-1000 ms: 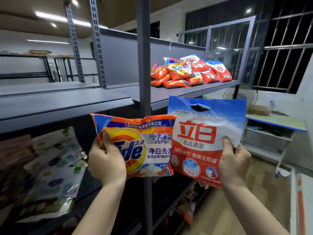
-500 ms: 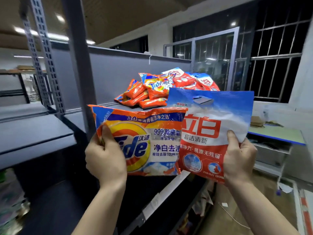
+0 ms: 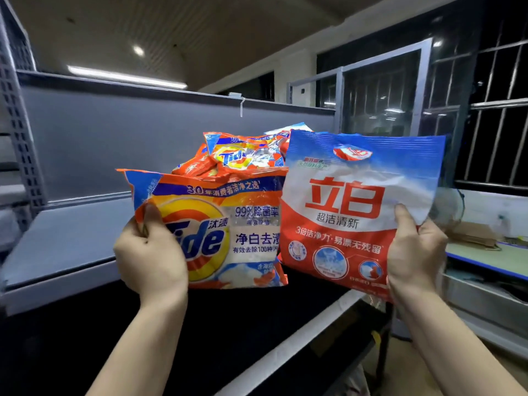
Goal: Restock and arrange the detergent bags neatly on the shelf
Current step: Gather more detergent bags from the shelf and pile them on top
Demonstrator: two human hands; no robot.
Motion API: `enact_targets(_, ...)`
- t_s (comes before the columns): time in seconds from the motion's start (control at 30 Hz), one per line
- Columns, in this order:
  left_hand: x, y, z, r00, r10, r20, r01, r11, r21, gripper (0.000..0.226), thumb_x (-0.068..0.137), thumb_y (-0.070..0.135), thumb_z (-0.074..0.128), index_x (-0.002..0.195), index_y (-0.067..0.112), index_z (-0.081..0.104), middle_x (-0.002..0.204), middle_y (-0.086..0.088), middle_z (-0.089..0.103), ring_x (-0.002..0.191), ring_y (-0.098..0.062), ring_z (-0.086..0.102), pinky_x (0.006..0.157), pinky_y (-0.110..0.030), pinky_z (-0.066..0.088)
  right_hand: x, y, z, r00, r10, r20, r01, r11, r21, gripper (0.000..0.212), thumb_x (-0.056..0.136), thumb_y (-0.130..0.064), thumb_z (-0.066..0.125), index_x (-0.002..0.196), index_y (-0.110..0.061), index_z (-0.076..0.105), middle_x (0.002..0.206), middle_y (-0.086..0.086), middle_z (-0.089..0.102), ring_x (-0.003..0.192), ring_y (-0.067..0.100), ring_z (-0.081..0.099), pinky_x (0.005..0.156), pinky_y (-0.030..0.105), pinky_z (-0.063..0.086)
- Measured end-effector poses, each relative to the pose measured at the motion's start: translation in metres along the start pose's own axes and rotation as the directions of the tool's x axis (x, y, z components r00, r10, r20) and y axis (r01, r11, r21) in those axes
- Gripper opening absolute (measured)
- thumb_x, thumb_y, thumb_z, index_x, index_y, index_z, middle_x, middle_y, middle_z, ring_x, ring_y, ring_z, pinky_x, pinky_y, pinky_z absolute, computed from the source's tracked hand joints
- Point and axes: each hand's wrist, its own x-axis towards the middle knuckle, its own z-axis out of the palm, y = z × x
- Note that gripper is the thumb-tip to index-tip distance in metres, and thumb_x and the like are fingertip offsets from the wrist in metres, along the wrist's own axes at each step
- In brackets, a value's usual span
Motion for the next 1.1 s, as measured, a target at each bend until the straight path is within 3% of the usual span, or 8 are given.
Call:
enact_targets(0.17, -0.014, 0.000, 0.081, 0.988, -0.004, -0.155, 0.012, 0.998, 0.054, 0.040, 0.082, 0.069, 0.040, 0.076, 0.037, 0.063, 0.085, 0.009, 0.071, 0.078, -0.019, 0.069, 0.077, -0.046, 0.057, 0.093, 0.025, -0.009, 0.998, -0.010, 0.055, 0.007, 0.998, 0.063, 0.017, 0.093, -0.031, 0.057, 0.080, -0.024, 0.065, 0.067, -0.018, 0.069, 0.062, 0.002, 0.067, 0.061, 0.024, 0.050)
enact_targets(0.4, -0.014, 0.011, 0.175, 0.937, -0.006, -0.349, 0.060, 0.988, 0.144, 0.035, 0.086, 0.052, 0.041, 0.075, 0.025, 0.060, 0.082, 0.008, 0.067, 0.079, -0.020, 0.066, 0.081, -0.038, 0.055, 0.200, 0.060, -0.017, 0.999, 0.011, 0.037, -0.016, 0.988, 0.153, 0.022, 0.088, -0.038, 0.058, 0.069, -0.026, 0.061, 0.067, -0.012, 0.069, 0.066, 0.010, 0.069, 0.061, 0.027, 0.052)
enact_targets(0.53, 0.002, 0.017, 0.226, 0.925, 0.012, -0.379, 0.054, 0.985, 0.165, 0.033, 0.086, 0.042, 0.039, 0.072, 0.018, 0.057, 0.077, 0.006, 0.065, 0.077, -0.022, 0.065, 0.074, -0.034, 0.055, 0.243, 0.084, -0.009, 0.998, 0.037, 0.044, -0.045, 0.978, 0.205, 0.021, 0.088, -0.037, 0.058, 0.072, -0.025, 0.062, 0.071, -0.012, 0.069, 0.068, 0.010, 0.069, 0.063, 0.028, 0.052)
enact_targets(0.7, 0.035, 0.011, 0.287, 0.926, 0.029, -0.378, -0.005, 0.998, 0.064, 0.023, 0.085, 0.031, 0.039, 0.071, 0.019, 0.054, 0.071, 0.011, 0.060, 0.069, -0.011, 0.063, 0.066, -0.028, 0.054, 0.285, 0.106, 0.016, 0.998, 0.042, 0.056, -0.055, 0.966, 0.254, 0.030, 0.085, -0.036, 0.060, 0.057, -0.024, 0.059, 0.056, -0.015, 0.064, 0.061, 0.010, 0.065, 0.060, 0.030, 0.053)
enact_targets(0.83, 0.061, 0.007, 0.330, 0.926, 0.014, -0.377, 0.014, 0.997, 0.072, 0.022, 0.093, 0.029, 0.039, 0.076, 0.022, 0.050, 0.075, 0.015, 0.055, 0.066, -0.002, 0.054, 0.063, -0.021, 0.046, 0.311, 0.116, 0.042, 0.997, 0.030, 0.075, -0.049, 0.963, 0.264, 0.028, 0.088, -0.032, 0.058, 0.062, -0.024, 0.055, 0.057, -0.014, 0.064, 0.061, 0.010, 0.067, 0.058, 0.026, 0.054)
enact_targets(0.9, 0.079, 0.006, 0.353, 0.923, 0.010, -0.384, 0.013, 0.998, 0.057, 0.022, 0.095, 0.029, 0.039, 0.083, 0.021, 0.056, 0.085, 0.013, 0.058, 0.079, -0.007, 0.058, 0.071, -0.021, 0.046, 0.325, 0.119, 0.056, 0.995, 0.024, 0.093, -0.047, 0.966, 0.255, 0.028, 0.089, -0.032, 0.059, 0.062, -0.025, 0.053, 0.059, -0.012, 0.064, 0.064, 0.015, 0.069, 0.058, 0.027, 0.055)
enact_targets(1.0, 0.112, 0.007, 0.384, 0.890, 0.060, -0.451, 0.004, 0.990, 0.140, 0.035, 0.096, 0.033, 0.036, 0.114, 0.014, 0.060, 0.117, 0.001, 0.064, 0.109, -0.019, 0.059, 0.085, -0.027, 0.043, 0.345, 0.127, 0.072, 0.994, -0.002, 0.114, -0.026, 0.969, 0.245, 0.028, 0.090, -0.033, 0.058, 0.064, -0.026, 0.054, 0.060, -0.013, 0.066, 0.063, 0.011, 0.069, 0.057, 0.024, 0.053)
enact_targets(1.1, 0.137, -0.009, 0.410, 0.859, 0.232, -0.456, -0.047, 0.923, 0.382, 0.037, 0.097, 0.029, 0.031, 0.121, 0.015, 0.054, 0.129, -0.006, 0.058, 0.122, -0.026, 0.050, 0.093, -0.032, 0.038, 0.366, 0.142, 0.089, 0.990, 0.000, 0.141, -0.036, 0.967, 0.251, 0.019, 0.089, -0.034, 0.059, 0.072, -0.025, 0.062, 0.072, -0.009, 0.072, 0.071, 0.017, 0.072, 0.066, 0.033, 0.057)
